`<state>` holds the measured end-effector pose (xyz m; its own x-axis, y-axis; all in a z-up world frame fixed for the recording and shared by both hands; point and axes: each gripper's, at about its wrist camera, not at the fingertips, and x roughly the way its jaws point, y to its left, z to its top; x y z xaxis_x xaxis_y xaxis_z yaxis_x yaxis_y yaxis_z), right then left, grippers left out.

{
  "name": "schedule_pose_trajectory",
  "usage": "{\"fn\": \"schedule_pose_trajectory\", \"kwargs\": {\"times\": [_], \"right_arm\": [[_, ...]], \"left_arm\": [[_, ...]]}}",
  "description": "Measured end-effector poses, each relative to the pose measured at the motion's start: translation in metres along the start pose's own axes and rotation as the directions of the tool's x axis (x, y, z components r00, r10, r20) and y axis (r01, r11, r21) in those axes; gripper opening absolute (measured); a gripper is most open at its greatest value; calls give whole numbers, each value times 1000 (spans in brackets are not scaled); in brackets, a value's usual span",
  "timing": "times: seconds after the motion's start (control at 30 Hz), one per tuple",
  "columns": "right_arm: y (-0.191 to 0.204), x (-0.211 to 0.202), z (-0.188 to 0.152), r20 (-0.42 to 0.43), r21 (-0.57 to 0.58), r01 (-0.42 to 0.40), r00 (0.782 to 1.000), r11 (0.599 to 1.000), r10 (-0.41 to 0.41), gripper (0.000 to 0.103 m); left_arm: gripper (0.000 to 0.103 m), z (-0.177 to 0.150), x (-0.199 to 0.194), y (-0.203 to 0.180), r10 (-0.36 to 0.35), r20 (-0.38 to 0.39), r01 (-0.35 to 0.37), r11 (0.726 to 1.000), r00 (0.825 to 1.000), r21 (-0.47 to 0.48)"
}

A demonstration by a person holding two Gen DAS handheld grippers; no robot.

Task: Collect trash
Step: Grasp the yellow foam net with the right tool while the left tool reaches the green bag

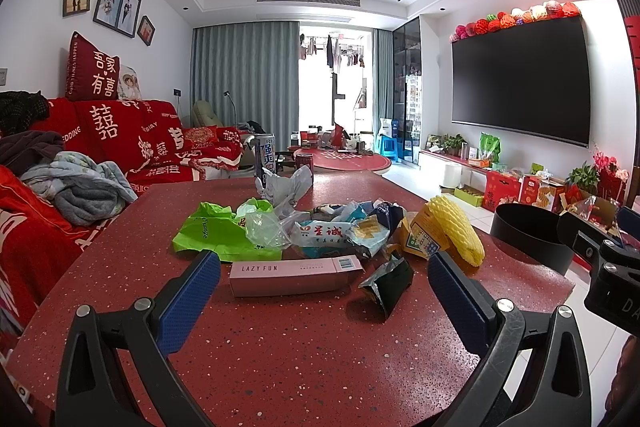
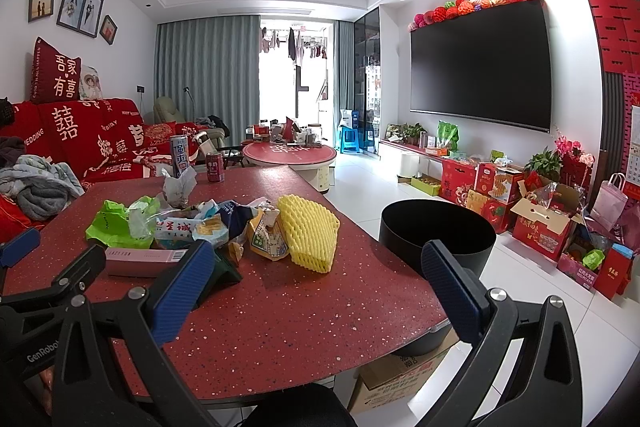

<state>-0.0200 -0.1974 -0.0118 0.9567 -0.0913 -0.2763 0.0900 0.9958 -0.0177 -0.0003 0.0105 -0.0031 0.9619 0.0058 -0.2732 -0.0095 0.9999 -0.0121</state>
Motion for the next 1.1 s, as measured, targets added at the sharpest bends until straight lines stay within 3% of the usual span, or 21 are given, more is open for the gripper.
{"fn": "schedule_pose_trajectory", "kwargs": {"times": [0.33, 0.5, 0.57, 0.67, 0.73, 0.83, 0.93, 1.1], "right_arm": [[-1, 0, 3, -10, 6, -13, 1000, 1000, 13, 103], [-2, 12, 8, -52, 20, -40, 998, 999, 41, 103], [-3, 20, 10, -74, 25, -55, 996, 998, 56, 103], [-9, 35, 9, -114, 44, -78, 990, 996, 82, 103], [-10, 49, 11, -151, 48, -88, 984, 995, 95, 103], [-15, 69, 11, -193, 87, -105, 974, 991, 120, 103], [-14, 97, 13, -328, 93, -128, 933, 987, 152, 103], [-13, 143, 16, -430, 88, -134, 889, 987, 159, 103]], "left_arm": [[103, 1, 1, -1, -7, -4, 7, 1000, 1000, 8], [103, 10, 14, 5, -53, -31, 54, 998, 998, 39], [103, 18, 27, 12, -102, -77, 105, 994, 992, 42], [103, 26, 62, 26, -174, -216, 180, 984, 961, 8], [103, 29, 78, 36, -152, -255, 157, 988, 955, 0], [103, 41, 108, 61, -73, -289, 67, 997, 955, -32], [103, 56, 143, 95, -33, -313, 5, 996, 949, -88], [103, 72, 208, 153, -27, -391, -39, 986, 920, -159]]}}
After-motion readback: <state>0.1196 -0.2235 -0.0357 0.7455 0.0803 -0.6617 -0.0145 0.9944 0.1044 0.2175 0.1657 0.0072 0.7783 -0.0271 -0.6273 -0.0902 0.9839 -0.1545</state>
